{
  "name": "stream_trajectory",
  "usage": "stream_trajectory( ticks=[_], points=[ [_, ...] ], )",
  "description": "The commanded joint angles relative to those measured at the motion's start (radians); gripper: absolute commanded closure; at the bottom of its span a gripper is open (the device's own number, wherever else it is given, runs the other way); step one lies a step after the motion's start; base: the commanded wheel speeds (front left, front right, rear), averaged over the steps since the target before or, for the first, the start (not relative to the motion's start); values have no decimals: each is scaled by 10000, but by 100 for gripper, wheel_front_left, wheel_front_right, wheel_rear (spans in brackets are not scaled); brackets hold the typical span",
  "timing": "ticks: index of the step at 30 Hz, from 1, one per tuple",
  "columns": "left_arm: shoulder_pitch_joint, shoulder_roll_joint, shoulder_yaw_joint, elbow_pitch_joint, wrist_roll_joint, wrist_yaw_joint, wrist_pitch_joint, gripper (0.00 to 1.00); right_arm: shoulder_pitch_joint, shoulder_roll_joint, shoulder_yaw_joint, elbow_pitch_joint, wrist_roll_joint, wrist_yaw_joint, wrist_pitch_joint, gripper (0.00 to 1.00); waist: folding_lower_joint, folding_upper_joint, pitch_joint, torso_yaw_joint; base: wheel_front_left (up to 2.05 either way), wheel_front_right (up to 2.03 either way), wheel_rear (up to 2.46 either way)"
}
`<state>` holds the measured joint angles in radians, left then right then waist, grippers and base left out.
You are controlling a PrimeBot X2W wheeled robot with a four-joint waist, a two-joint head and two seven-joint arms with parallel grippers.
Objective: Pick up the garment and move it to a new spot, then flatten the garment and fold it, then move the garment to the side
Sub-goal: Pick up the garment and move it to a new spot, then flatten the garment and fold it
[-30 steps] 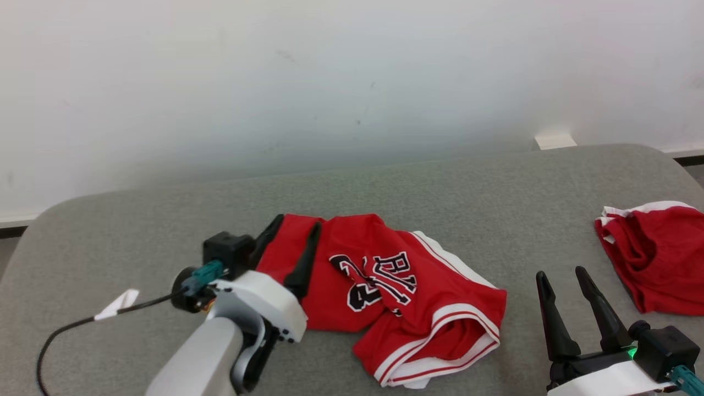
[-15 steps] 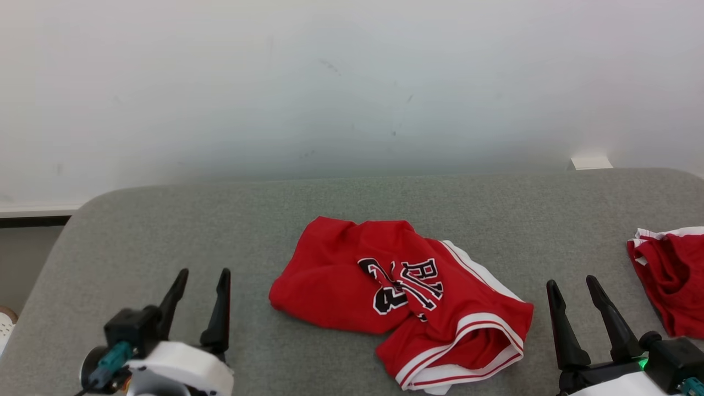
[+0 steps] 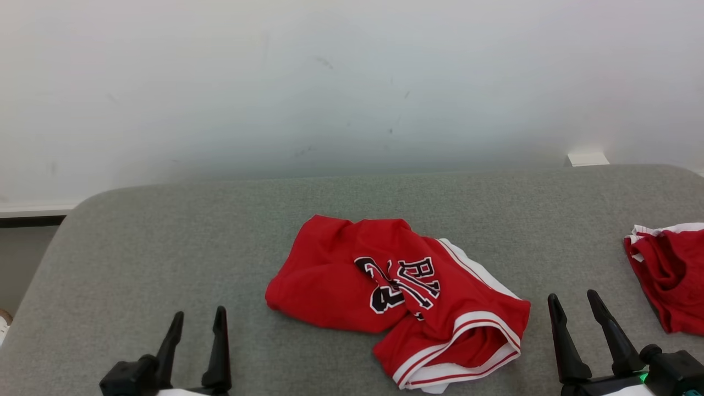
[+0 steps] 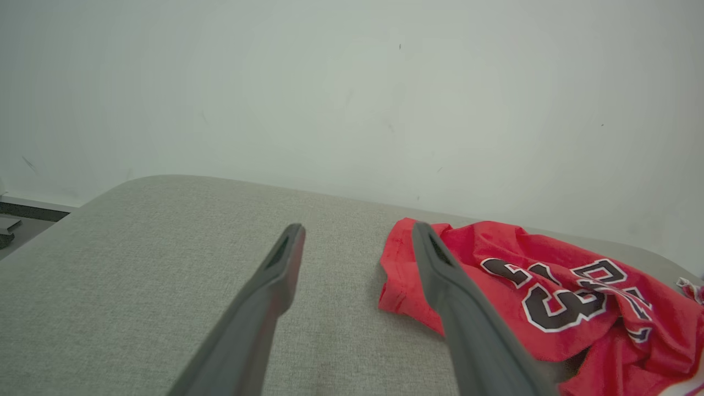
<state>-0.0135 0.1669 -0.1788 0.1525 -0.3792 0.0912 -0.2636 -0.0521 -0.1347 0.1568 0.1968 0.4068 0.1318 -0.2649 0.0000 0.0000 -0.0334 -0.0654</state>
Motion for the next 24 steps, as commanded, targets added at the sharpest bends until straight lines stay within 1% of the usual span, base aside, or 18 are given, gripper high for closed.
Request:
stream_trajectory(
  ticks=[1,7,17,20,24],
  points=[
    [87,-67,122,-42,212,-102,-6,0,5,-79,-19,7,14,-24,14,0,0,0,4,-25,0,0,0],
    [165,-389,570,6,634,-470,-7,0,-92,-71,-36,9,-25,-24,16,0,0,0,17,-92,0,0,0],
    [93,-767,1002,254,1041,-899,-8,0,-243,-68,-113,225,84,-24,16,0,0,0,51,-111,0,0,0],
    [47,-832,1081,348,1111,-1008,-6,0,-520,-194,-9,596,121,-24,16,0,0,0,74,-132,0,0,0],
    [-50,-922,1139,452,1234,-1128,-6,0,-1109,-334,21,1365,346,-24,518,0,0,0,117,-96,0,0,0]
  ],
)
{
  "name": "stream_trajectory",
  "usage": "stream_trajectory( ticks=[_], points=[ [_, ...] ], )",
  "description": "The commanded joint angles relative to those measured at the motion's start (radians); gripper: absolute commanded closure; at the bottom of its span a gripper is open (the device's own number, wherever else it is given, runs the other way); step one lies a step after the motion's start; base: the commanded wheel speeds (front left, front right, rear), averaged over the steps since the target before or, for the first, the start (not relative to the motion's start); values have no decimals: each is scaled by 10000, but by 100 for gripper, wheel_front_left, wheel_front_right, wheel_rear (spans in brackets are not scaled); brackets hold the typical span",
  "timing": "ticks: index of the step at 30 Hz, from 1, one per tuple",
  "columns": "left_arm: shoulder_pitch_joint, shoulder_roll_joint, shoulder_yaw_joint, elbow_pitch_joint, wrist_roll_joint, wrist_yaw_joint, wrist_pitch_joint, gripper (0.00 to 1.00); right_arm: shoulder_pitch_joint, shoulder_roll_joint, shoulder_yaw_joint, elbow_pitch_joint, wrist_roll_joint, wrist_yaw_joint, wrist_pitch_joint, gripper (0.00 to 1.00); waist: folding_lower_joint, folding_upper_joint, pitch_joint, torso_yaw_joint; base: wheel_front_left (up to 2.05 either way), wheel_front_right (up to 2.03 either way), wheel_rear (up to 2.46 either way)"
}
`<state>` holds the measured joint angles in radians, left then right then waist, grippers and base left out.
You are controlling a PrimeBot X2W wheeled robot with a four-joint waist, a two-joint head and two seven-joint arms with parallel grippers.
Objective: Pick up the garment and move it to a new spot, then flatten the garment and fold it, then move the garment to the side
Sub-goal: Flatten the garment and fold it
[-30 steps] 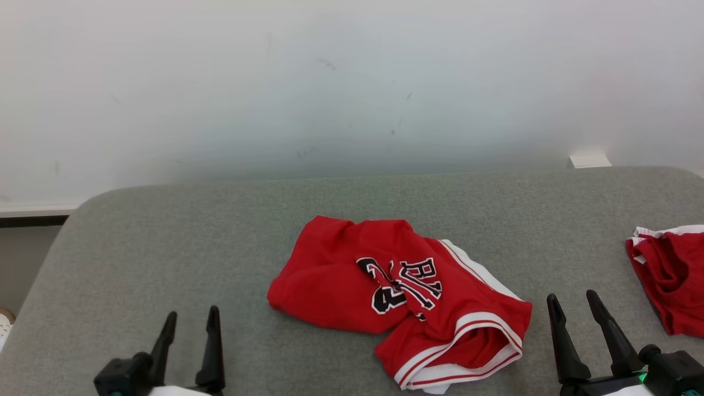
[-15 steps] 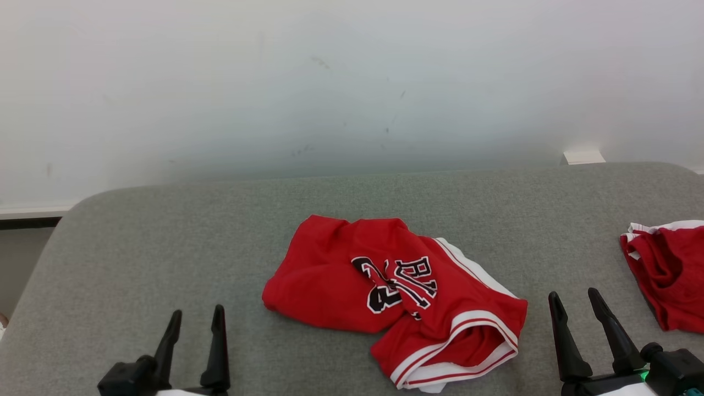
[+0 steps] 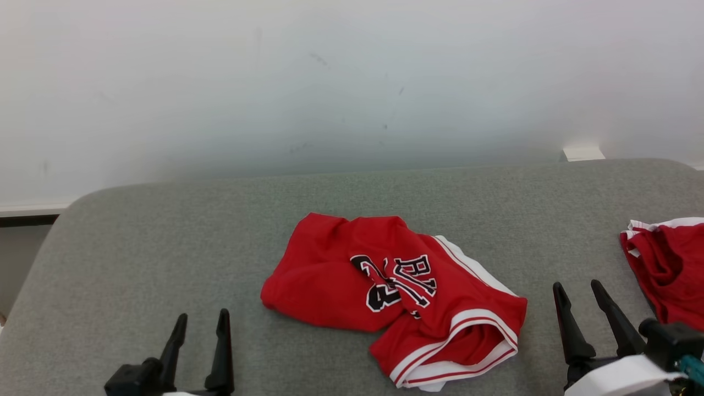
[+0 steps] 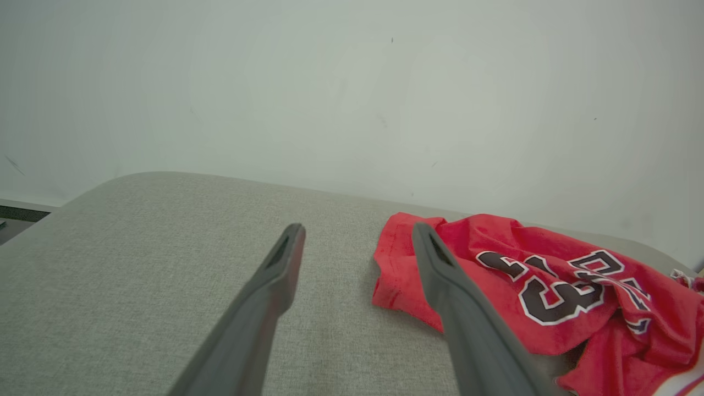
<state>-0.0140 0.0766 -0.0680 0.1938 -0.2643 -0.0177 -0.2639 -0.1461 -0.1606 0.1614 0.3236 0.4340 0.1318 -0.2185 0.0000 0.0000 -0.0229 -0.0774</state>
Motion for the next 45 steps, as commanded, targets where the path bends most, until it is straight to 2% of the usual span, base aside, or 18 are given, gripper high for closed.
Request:
stream_trajectory(
  ticks=[1,6,7,8,10,21,25,26,27,30,37,41,45],
  points=[
    [-75,-32,39,65,108,-64,-2,0,-309,-82,-86,323,187,-24,293,0,0,0,30,56,0,0,0],
    [-119,-106,83,184,182,-196,-3,0,-900,284,-501,1499,1318,-22,1931,0,0,0,100,274,0,0,0],
    [-119,-106,83,184,182,-196,-3,0,-900,284,-501,1499,1318,-22,1931,0,0,0,100,274,0,0,0],
    [-139,-124,99,229,213,-230,-3,0,-1035,341,-609,1926,1555,-22,2538,0,0,0,119,386,0,0,0],
    [-181,-145,112,286,224,-258,-3,0,-1200,477,-757,2324,1726,-22,2967,0,0,0,141,509,0,0,0],
    [-295,-173,177,479,379,-406,-3,0,-1884,919,-1187,4184,2706,-22,4377,0,0,0,216,939,0,0,0],
    [-337,-186,181,551,438,-453,-3,0,-2053,1007,-1020,4619,3029,-22,4580,0,0,0,248,1081,0,0,0],
    [-340,-190,190,568,445,-465,-3,0,-2067,1021,-953,4677,3086,-22,4540,38,0,0,251,1108,0,0,0],
    [-340,-192,197,584,448,-470,-3,0,-2085,1032,-894,4654,3191,-22,4463,100,0,0,253,1132,0,0,0],
    [-327,-195,220,625,460,-496,-3,0,-2068,984,-746,4545,3323,-22,4156,100,0,0,235,1183,0,0,0],
    [-250,-211,222,660,454,-518,-3,0,-2442,421,-445,3818,3346,-22,3476,100,0,0,136,1253,0,0,0],
    [-314,-223,134,601,399,-541,-1,0,-3021,-211,-272,3530,3125,-22,3709,100,0,0,276,1399,0,0,0],
    [-573,-231,85,482,233,-516,-1,0,-4015,-1009,-438,3502,2916,-22,4043,100,0,0,885,1739,0,0,0]
  ],
)
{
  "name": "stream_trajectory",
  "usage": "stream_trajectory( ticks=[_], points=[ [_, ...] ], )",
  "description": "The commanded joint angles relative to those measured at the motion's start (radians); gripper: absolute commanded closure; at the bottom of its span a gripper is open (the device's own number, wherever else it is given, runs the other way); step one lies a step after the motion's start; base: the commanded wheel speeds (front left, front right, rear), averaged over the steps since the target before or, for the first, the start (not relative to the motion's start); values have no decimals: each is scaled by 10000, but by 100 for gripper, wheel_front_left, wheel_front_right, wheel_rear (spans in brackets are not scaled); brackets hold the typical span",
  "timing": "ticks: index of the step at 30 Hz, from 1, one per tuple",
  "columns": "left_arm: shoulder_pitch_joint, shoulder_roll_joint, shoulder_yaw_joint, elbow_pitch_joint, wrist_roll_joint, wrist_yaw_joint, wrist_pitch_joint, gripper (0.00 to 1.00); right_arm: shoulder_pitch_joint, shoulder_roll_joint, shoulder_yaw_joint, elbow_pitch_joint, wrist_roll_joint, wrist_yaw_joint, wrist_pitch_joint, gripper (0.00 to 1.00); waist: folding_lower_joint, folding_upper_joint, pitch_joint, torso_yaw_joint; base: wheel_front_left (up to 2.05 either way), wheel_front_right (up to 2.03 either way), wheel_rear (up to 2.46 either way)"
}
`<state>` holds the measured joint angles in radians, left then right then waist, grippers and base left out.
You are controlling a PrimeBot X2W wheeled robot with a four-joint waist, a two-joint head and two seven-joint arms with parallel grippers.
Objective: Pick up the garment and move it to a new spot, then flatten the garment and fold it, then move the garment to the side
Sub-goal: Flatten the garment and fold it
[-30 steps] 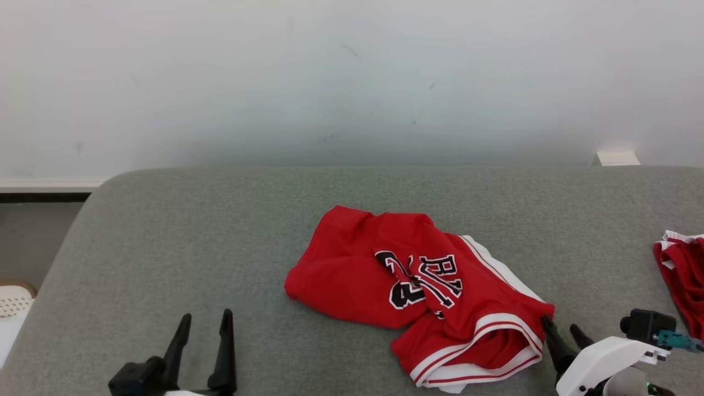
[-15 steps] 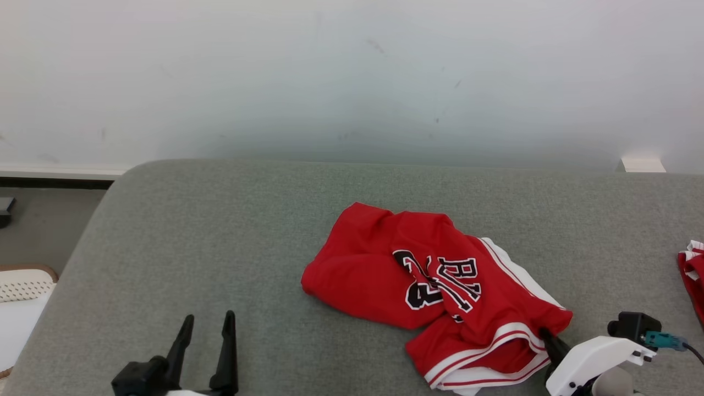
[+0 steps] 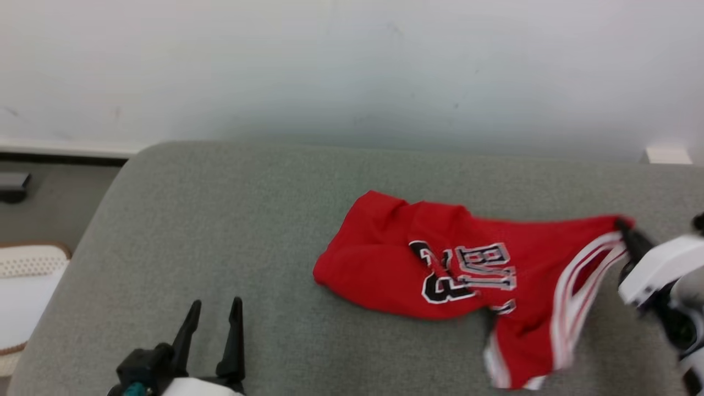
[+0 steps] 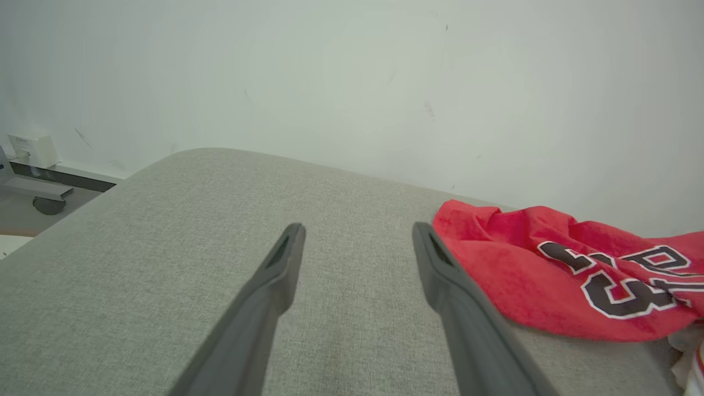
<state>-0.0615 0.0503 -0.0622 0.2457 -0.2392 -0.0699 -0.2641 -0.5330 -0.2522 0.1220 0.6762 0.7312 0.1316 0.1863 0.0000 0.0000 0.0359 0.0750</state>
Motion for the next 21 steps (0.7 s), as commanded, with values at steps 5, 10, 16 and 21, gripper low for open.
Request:
stream_trajectory(
  ticks=[5,10,16,21],
  points=[
    [-501,23,-167,-127,-189,30,-1,0,-1549,-992,-149,233,-340,-20,372,100,0,0,1321,780,0,0,0],
    [-916,20,-419,-223,-410,112,-1,0,-2862,-1998,-220,719,-811,-20,516,100,0,0,2205,1362,0,0,0],
    [-1327,20,-683,-388,-624,212,-1,0,-4220,-2828,47,1530,-1575,-21,43,100,0,0,2912,1832,0,0,0],
    [-1518,18,-877,-397,-663,297,-1,0,-4920,-3131,424,2363,-2214,-21,-912,67,0,0,3094,1953,0,0,0]
  ],
)
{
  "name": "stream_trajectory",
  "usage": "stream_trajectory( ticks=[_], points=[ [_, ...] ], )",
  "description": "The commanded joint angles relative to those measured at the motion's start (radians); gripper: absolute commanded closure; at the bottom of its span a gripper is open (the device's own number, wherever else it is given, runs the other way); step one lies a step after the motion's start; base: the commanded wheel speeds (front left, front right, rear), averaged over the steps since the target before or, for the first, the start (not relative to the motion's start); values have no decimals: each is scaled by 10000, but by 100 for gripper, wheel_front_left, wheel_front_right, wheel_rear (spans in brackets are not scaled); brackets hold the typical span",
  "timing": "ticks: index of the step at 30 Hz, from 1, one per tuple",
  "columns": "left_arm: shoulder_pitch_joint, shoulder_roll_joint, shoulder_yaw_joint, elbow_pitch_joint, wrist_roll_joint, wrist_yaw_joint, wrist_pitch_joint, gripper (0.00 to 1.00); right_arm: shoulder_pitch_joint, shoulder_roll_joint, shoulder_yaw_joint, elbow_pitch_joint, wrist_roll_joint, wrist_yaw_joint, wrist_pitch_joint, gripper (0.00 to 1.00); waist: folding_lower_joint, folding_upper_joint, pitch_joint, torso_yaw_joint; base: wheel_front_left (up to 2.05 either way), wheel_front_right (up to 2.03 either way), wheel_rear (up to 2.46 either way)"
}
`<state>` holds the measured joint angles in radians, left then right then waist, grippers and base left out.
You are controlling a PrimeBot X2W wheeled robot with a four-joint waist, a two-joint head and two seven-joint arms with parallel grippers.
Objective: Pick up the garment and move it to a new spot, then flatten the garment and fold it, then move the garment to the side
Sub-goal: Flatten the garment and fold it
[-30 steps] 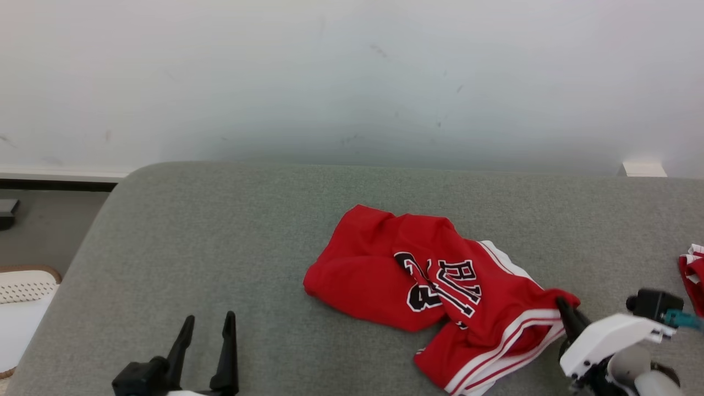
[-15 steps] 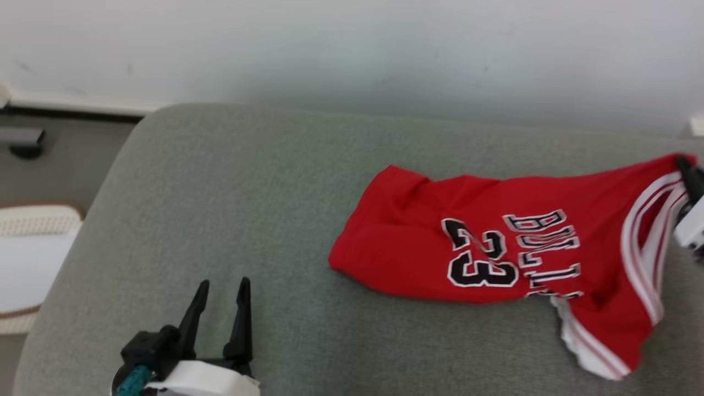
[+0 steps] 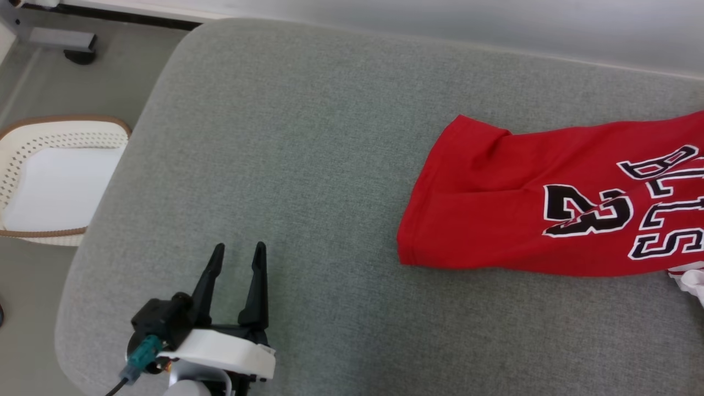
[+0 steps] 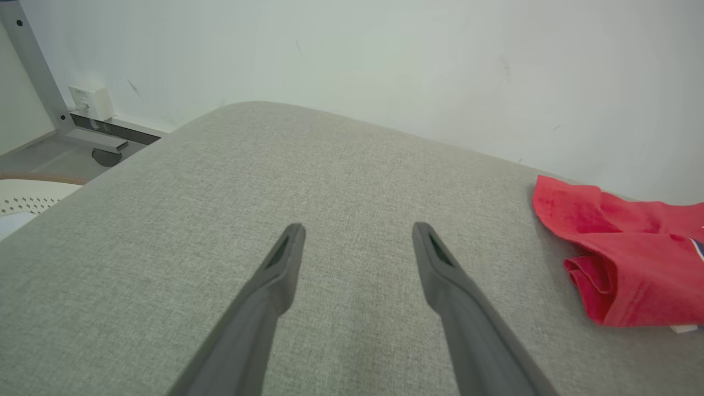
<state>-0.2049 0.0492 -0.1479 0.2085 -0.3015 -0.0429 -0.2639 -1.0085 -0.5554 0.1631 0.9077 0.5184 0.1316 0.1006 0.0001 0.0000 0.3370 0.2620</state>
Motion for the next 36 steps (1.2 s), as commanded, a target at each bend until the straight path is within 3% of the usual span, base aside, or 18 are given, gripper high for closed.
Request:
stream_trajectory(
  ticks=[1,5,10,22,28,36],
  points=[
    [-105,29,-47,-7,-46,44,-3,0,-198,-13,32,300,-108,-21,-203,0,-1,0,44,55,0,0,0],
    [-54,32,-57,94,36,59,-3,0,-223,354,376,820,-94,-22,-533,0,-1,0,-320,-196,0,0,0],
    [238,33,131,267,271,-12,-3,0,291,780,1180,621,150,-21,-1052,0,-1,0,-1157,-805,0,0,0],
    [1168,33,826,421,586,-166,-1,0,3083,1047,2613,-2739,1735,-21,-2670,0,-1,0,-3134,-2464,0,0,0],
    [1430,32,1050,321,573,-187,-3,0,4904,1102,2081,-4031,1773,-21,-3320,0,-1,0,-3403,-2862,0,0,0],
    [1732,33,1123,218,361,-237,-1,0,8202,2438,245,-5353,1195,-21,-3636,0,-1,0,-3409,-3110,0,0,0]
  ],
)
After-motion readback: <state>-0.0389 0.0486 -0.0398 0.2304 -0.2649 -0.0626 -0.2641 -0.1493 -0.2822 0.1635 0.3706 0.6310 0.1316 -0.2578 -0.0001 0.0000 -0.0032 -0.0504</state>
